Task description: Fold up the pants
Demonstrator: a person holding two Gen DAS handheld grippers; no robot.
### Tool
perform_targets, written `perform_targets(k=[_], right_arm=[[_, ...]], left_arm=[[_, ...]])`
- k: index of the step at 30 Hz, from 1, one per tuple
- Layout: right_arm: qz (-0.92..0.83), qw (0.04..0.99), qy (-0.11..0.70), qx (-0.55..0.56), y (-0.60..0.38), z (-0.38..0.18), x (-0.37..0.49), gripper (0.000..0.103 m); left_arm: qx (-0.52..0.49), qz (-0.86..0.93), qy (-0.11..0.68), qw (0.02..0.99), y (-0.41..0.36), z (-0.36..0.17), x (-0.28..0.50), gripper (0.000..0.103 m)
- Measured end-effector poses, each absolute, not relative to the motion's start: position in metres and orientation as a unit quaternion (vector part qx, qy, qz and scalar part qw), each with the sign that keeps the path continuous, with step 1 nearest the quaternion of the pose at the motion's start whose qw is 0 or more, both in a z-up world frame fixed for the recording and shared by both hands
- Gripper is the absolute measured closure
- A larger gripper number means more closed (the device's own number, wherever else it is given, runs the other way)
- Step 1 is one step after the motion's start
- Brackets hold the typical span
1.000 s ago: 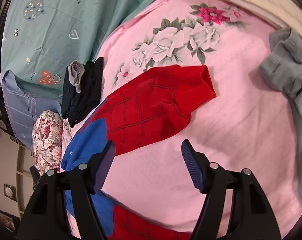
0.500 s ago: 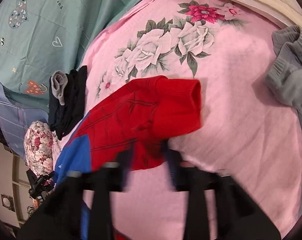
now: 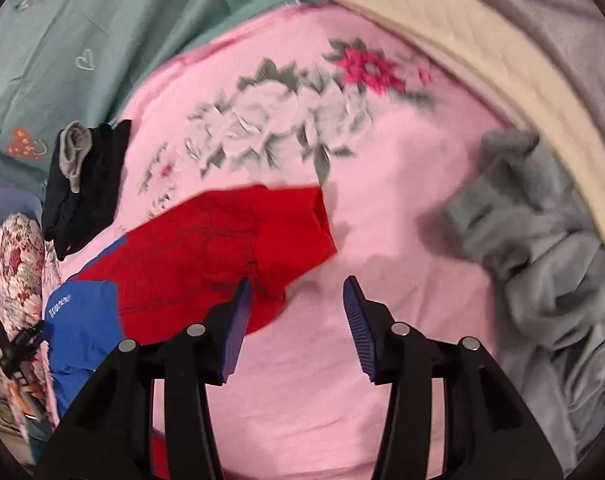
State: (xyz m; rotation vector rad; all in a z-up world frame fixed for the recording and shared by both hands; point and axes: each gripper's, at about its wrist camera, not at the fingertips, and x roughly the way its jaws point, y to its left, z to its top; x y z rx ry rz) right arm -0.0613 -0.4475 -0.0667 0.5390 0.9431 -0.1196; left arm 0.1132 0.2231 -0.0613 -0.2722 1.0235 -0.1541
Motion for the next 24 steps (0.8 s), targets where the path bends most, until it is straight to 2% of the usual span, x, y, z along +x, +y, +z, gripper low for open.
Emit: perform_targets(k=[3, 5, 7, 16, 19, 21, 22, 23, 24], right_arm=[[0.038, 0.884, 0.437, 0.165, -0.400, -0.033, -0.037, 0.038], [0.089, 0.889, 0.441, 0.090, -0.363, -0.022, -0.016, 0.034], [0.135, 0.882, 0.452, 0.024, -0.323, -0.024, 0.015, 0.034], [0.257, 0.808, 0.522, -0.093, -0.227, -0.076, 0.127, 0.034], [0.277, 0.795, 0.533, -0.089, -0.227, -0.087, 0.146, 0.036], [0.289, 0.784, 0.541, -0.093, -0.225, -0.094, 0.154, 0.043], [0.292, 0.783, 0.541, -0.096, -0.223, -0.094, 0.154, 0.043], [0.303, 0.778, 0.542, -0.099, -0.221, -0.093, 0.154, 0.047], [0.309, 0.773, 0.545, -0.099, -0.218, -0.093, 0.153, 0.056]], left_arm=[[-0.099, -0.067, 0.476, 0.871, 0.226, -0.052, 0.111, 0.016], [-0.096, -0.066, 0.481, 0.869, 0.227, -0.055, 0.116, 0.016], [-0.094, -0.069, 0.490, 0.864, 0.225, -0.061, 0.122, 0.016], [-0.073, -0.092, 0.493, 0.862, 0.223, -0.072, 0.135, 0.016], [-0.082, -0.113, 0.499, 0.855, 0.222, -0.076, 0.140, 0.016], [-0.087, -0.120, 0.499, 0.854, 0.221, -0.079, 0.142, 0.016], [-0.091, -0.125, 0.498, 0.853, 0.220, -0.080, 0.144, 0.016], [-0.096, -0.128, 0.499, 0.852, 0.220, -0.082, 0.145, 0.015], [-0.099, -0.130, 0.502, 0.849, 0.219, -0.083, 0.147, 0.015]])
